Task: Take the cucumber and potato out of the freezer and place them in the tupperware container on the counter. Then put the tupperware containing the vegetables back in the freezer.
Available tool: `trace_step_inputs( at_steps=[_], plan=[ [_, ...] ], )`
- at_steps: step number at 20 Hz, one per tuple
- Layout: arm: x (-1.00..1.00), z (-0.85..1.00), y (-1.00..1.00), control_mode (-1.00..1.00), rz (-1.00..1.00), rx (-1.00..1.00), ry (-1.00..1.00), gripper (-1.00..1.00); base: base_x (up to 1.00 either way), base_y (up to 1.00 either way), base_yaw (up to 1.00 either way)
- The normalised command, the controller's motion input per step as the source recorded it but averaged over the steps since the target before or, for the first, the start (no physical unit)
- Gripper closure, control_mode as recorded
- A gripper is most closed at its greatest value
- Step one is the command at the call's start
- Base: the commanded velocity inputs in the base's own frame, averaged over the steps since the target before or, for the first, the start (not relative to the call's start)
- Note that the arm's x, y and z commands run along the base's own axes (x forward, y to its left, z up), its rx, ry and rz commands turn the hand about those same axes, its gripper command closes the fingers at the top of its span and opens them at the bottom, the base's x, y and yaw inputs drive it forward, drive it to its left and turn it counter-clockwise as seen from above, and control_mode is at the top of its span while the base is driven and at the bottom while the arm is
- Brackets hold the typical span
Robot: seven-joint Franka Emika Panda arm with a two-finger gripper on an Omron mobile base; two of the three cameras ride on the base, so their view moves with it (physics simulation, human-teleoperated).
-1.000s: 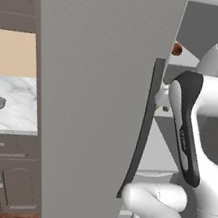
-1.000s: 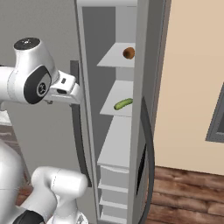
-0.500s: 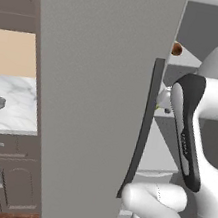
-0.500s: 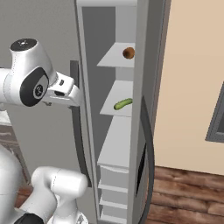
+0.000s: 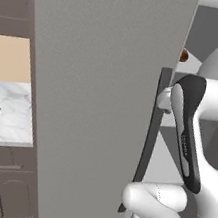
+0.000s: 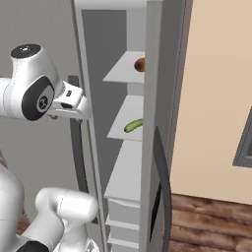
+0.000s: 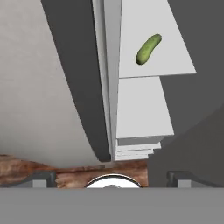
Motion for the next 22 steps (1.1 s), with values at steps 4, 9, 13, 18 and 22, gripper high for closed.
trace_step_inputs(
  at_steps=[4,9,13,18,22],
  plan=[
    [0.00,0.00,0.00,1.00,0.00,0.00,0.00,-1.00,0.59,-0.23,0.00],
    [0.00,0.00,0.00,1.00,0.00,0.00,0.00,-1.00,0.34,-0.24,0.00],
    [0.00,0.00,0.00,1.00,0.00,0.00,0.00,-1.00,0.03,-0.45,0.00],
    [0.00,0.00,0.00,1.00,0.00,0.00,0.00,-1.00,0.01,-0.74,0.00],
    [0.00,0.00,0.00,1.00,0.00,0.00,0.00,-1.00,0.02,-0.78,0.00]
  ],
)
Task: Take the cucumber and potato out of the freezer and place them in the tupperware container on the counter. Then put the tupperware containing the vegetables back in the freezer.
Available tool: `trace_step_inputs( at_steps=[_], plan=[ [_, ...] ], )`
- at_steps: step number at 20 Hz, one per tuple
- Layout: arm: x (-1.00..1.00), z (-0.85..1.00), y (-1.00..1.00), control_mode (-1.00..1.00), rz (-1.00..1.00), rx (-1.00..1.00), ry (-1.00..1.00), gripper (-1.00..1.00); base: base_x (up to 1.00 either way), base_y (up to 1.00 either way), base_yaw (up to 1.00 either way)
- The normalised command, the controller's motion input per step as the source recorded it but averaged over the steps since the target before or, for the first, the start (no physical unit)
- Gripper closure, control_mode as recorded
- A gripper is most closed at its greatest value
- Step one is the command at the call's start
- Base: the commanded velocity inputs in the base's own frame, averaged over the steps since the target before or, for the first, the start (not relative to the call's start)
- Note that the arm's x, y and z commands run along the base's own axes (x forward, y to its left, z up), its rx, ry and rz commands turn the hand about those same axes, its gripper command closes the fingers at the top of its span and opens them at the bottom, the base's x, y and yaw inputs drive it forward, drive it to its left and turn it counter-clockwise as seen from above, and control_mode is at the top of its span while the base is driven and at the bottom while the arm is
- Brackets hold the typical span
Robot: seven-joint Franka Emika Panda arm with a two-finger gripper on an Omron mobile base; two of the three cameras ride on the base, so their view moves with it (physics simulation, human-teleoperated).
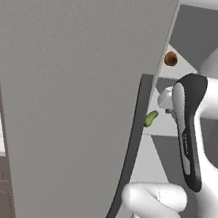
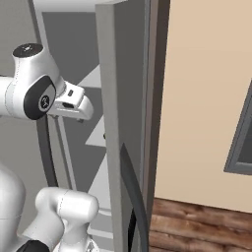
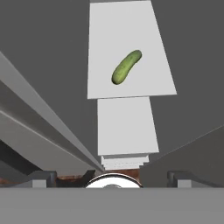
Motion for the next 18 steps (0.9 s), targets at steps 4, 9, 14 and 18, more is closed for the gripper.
trace_step_inputs(
  at_steps=[4,9,14,18],
  plan=[
    [0.00,0.00,0.00,1.00,0.00,0.00,0.00,-1.00,0.10,-0.71,-0.01],
    [0.00,0.00,0.00,1.00,0.00,0.00,0.00,-1.00,0.21,-0.68,-0.01],
    [0.00,0.00,0.00,1.00,0.00,0.00,0.00,-1.00,0.29,-0.51,0.00],
    [0.08,0.26,-0.41,-1.00,0.00,0.00,-0.10,-1.00,0.00,0.00,0.00]
  ],
)
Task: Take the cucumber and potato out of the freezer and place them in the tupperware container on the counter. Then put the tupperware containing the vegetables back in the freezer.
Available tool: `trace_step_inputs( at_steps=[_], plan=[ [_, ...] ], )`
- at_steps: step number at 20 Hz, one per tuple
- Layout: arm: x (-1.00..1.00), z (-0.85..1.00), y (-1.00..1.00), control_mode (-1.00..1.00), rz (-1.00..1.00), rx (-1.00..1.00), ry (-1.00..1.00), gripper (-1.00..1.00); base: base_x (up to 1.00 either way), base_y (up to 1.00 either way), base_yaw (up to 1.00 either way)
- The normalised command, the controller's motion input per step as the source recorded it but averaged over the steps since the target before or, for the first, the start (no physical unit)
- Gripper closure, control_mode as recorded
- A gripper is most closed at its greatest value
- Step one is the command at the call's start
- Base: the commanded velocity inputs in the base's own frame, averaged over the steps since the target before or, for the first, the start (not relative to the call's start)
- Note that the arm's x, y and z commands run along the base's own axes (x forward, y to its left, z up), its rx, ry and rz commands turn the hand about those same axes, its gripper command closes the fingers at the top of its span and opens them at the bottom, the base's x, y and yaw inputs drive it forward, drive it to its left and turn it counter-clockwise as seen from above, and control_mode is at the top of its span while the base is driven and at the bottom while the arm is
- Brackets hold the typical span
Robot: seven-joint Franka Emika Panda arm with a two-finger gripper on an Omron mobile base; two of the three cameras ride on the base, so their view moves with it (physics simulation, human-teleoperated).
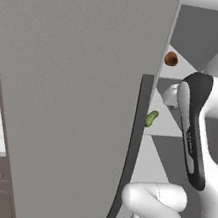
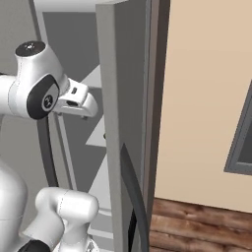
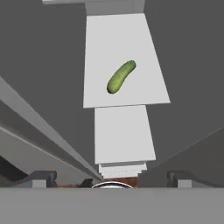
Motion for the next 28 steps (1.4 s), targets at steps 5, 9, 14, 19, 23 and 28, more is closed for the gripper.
trace_step_inputs(
  at_steps=[5,9,14,19,23,28],
  plan=[
    [0.00,0.53,-0.35,-1.00,0.00,0.00,-0.31,-1.00,0.00,0.00,0.00],
    [0.00,0.65,-0.29,-1.00,0.00,-0.02,-0.39,-1.00,0.00,0.00,0.00],
    [0.25,0.43,-0.12,-1.00,0.00,-0.01,-0.24,-1.00,0.00,0.00,0.00],
    [0.76,0.07,0.00,-1.00,0.00,0.00,-0.02,-1.00,0.00,0.00,0.00],
    [0.94,0.00,-0.01,-1.00,0.00,0.00,0.04,-1.00,0.00,0.00,0.00],
    [0.88,0.00,-0.02,-1.00,0.00,0.00,0.05,-1.00,0.00,0.00,0.00]
  ],
)
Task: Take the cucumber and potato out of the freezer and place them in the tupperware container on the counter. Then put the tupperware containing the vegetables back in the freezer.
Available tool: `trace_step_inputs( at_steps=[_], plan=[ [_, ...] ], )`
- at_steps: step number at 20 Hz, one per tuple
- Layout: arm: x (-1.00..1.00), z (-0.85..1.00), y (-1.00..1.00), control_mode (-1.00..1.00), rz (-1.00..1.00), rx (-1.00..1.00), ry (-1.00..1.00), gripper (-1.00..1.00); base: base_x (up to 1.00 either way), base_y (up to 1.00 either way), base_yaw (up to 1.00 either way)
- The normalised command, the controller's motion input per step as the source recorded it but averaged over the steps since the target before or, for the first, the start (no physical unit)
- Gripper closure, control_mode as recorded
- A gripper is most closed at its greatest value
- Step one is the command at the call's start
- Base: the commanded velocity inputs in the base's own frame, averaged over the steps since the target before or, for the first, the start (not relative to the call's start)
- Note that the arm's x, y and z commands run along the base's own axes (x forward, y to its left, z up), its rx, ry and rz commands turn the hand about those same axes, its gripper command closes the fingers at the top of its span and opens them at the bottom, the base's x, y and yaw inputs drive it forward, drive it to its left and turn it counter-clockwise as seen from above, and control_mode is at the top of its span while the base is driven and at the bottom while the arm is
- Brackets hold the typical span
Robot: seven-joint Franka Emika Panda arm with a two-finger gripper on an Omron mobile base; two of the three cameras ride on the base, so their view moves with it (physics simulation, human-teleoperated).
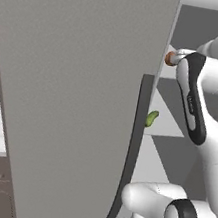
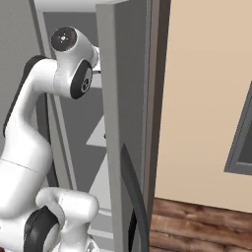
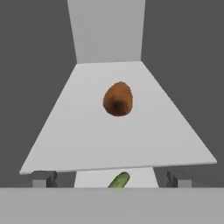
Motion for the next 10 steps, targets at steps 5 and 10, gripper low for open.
trace_step_inputs(
  at_steps=[5,10],
  plan=[
    [0.77,0.00,-0.05,-1.00,0.00,0.00,0.05,-1.00,0.00,0.00,0.00],
    [0.73,-0.03,-0.12,-1.00,0.00,0.00,0.08,-1.00,0.00,0.00,0.00]
  ],
)
